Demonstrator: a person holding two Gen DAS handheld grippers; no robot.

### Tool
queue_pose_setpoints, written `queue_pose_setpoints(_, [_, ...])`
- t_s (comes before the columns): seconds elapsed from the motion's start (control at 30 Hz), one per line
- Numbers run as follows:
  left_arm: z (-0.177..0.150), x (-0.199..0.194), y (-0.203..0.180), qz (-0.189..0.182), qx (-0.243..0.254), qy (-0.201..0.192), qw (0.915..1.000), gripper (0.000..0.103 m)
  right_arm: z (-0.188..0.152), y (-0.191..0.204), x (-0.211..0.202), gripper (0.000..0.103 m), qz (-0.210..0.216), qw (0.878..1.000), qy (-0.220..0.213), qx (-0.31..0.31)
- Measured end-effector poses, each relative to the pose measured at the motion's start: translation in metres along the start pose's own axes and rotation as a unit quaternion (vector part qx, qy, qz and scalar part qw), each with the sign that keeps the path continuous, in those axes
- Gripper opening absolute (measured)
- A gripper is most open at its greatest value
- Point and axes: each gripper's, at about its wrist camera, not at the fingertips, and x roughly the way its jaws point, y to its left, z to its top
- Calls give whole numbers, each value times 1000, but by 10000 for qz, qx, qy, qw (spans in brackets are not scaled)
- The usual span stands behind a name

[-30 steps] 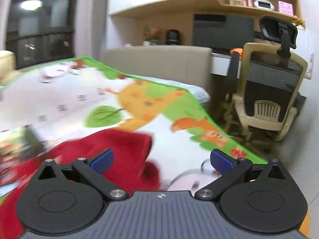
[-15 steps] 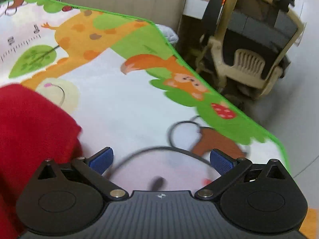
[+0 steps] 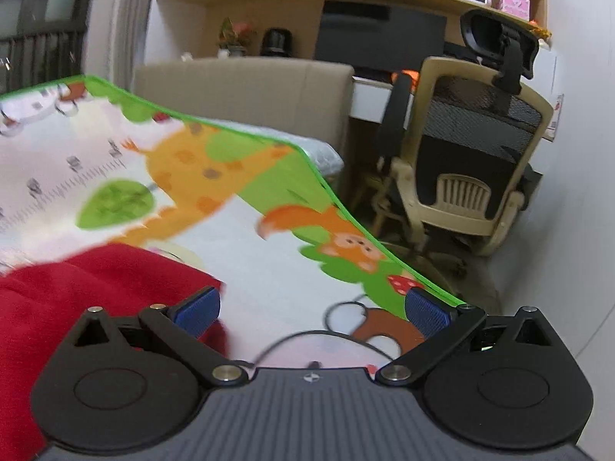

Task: Fold clothes

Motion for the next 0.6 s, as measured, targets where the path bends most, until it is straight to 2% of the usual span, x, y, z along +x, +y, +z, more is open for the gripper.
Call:
queue_pose_setpoints(0.07, [-11, 27, 18, 87, -378, 376, 9985, 99, -2, 0, -17, 102, 230, 9996, -5, 133])
queue_pose_setpoints(0.17, [-14, 30, 20, 18, -546, 353, 9979, 99, -15, 3, -51, 103, 791, 9965, 64, 279])
queue_pose_setpoints(0.3, [-1, -3, 10, -39, -191, 34, 9998, 99, -51, 16, -97, 103, 1998, 9792, 230, 260])
queue_pose_setpoints(0.37, [4, -30, 11, 59, -111, -283, 9995, 99, -82, 29, -111, 103, 2204, 9745, 417, 9])
queue_pose_setpoints(0.4, [6, -44, 14, 164, -125, -440, 9988, 99, -98, 37, -114, 103, 2088, 9762, 548, -223])
queue_pose_setpoints(0.47, [10, -70, 31, 609, -345, -712, 9950, 99, -129, 56, -113, 103, 1584, 9805, 832, -812])
queue_pose_setpoints(0.5, [13, -81, 42, 974, -522, -797, 9907, 100, -138, 61, -113, 103, 1433, 9808, 895, -971])
queue_pose_setpoints(0.53, [17, -88, 56, 1486, -743, -800, 9829, 100, -142, 62, -112, 103, 1351, 9800, 1011, -1059])
queue_pose_setpoints(0.6, [25, -97, 85, 2597, -1146, -689, 9564, 100, -140, 61, -116, 103, 1292, 9798, 1040, -1114])
